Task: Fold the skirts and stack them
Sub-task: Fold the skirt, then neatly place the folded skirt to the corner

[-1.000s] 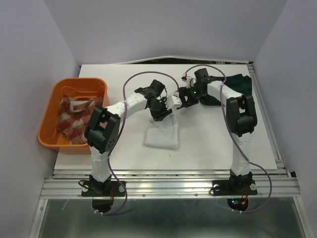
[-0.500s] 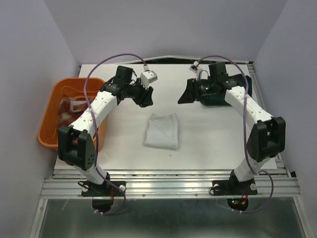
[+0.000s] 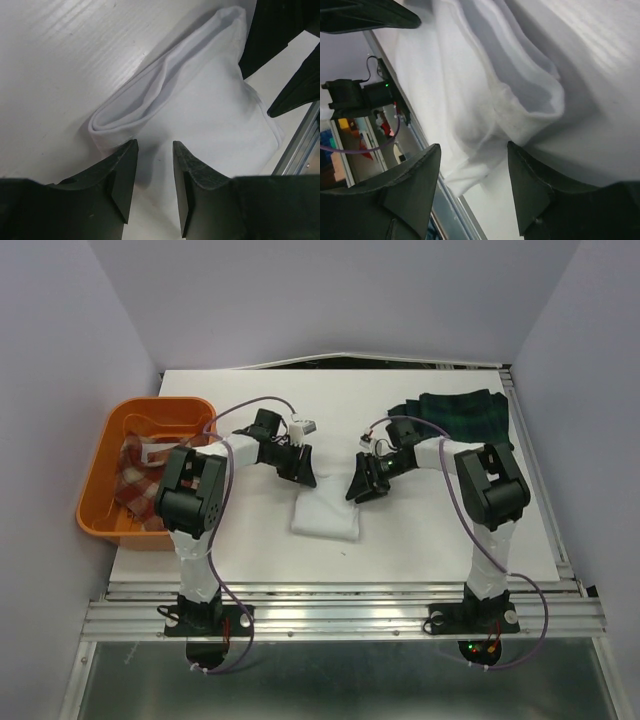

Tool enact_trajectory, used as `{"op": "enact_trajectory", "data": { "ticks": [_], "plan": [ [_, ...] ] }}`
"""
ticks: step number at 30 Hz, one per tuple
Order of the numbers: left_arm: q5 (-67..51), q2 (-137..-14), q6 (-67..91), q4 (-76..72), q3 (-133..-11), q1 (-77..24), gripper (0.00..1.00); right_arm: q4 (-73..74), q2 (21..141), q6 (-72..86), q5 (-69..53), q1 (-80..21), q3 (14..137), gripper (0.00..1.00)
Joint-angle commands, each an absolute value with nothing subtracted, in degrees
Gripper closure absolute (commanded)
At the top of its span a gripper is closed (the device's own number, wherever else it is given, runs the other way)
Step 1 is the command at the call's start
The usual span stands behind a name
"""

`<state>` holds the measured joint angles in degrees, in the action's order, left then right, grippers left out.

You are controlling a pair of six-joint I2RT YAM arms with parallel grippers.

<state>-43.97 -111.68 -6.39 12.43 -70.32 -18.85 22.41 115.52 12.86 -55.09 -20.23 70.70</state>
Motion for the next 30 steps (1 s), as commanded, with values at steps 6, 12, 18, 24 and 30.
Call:
{"op": "enact_trajectory", "data": {
  "ticks": [6,12,18,24,30],
  "plan": [
    [-34.91,-100.51,-14.75,13.88,-74.27,-17.66,0.46,24.43,108.05,11.95,-46.58,-18.63,79.89,0.35],
    [-16.11,-80.73,-32.94,16.96,-62.43,-29.51,0.39,24.61,96.87,16.6,-44.73,-18.63,73.23,0.23],
    [-3.45,-73.48,-41.39,12.49,-49.41,-44.99,0.37,17.77,91.67,28.0,-44.65,-18.63,57.58,0.05],
    [4.38,-74.61,-44.91,3.35,-44.04,-54.22,0.36,12.66,92.11,35.77,-43.24,-18.63,51.6,0.03],
    [6.94,-79.36,-48.16,-2.28,-41.4,-59.41,0.36,5.63,92.37,38.85,-46.41,-18.63,48.17,0.03]
  ]
}}
